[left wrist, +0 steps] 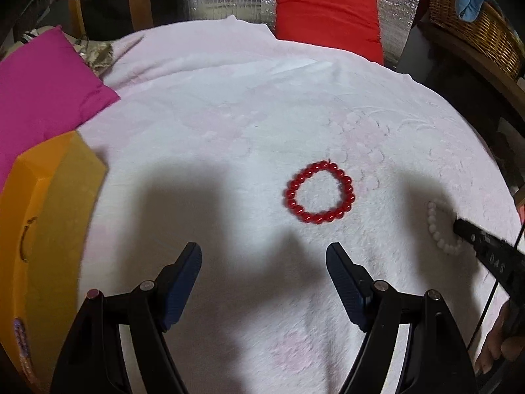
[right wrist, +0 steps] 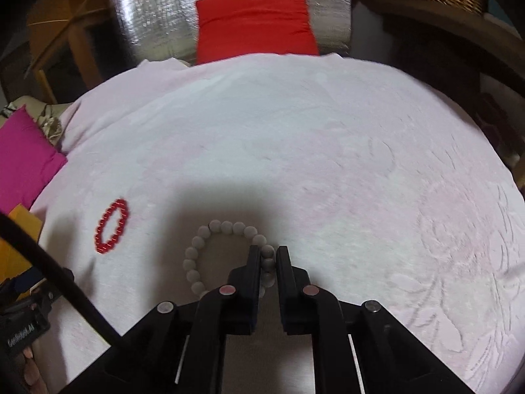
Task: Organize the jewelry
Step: 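Close right gripper on white bead bracelet while left gripper closes on red bead bracelet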
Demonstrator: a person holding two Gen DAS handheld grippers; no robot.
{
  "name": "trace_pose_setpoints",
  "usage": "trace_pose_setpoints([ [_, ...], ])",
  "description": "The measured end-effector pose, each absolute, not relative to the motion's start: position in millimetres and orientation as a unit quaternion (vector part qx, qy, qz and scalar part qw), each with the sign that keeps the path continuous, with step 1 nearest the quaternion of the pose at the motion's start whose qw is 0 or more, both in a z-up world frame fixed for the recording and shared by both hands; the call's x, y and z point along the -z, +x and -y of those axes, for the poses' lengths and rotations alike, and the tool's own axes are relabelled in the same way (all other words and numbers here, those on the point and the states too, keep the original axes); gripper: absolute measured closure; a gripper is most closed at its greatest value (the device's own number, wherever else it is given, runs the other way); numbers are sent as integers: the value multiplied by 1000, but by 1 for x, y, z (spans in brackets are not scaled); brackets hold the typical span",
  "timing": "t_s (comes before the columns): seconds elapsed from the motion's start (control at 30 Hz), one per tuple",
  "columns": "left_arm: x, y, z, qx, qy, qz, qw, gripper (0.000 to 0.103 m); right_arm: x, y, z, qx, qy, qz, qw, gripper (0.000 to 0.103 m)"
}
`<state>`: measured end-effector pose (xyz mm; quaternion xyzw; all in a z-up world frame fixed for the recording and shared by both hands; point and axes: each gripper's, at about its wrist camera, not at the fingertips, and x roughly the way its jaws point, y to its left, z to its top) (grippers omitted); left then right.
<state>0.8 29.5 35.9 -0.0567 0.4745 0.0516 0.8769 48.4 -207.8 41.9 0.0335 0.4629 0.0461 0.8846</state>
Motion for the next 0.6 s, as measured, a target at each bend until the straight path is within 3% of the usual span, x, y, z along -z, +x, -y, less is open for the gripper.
trace_pose_setpoints([
  [0.27,-25,31,-30,-36,-127,-475,870,24,-38,42,218,-57,25,-463,884,92],
  [0.6,-16,50,-16,1,-92,-460,883,24,-36,46,218,-58,35,-468,881,92],
])
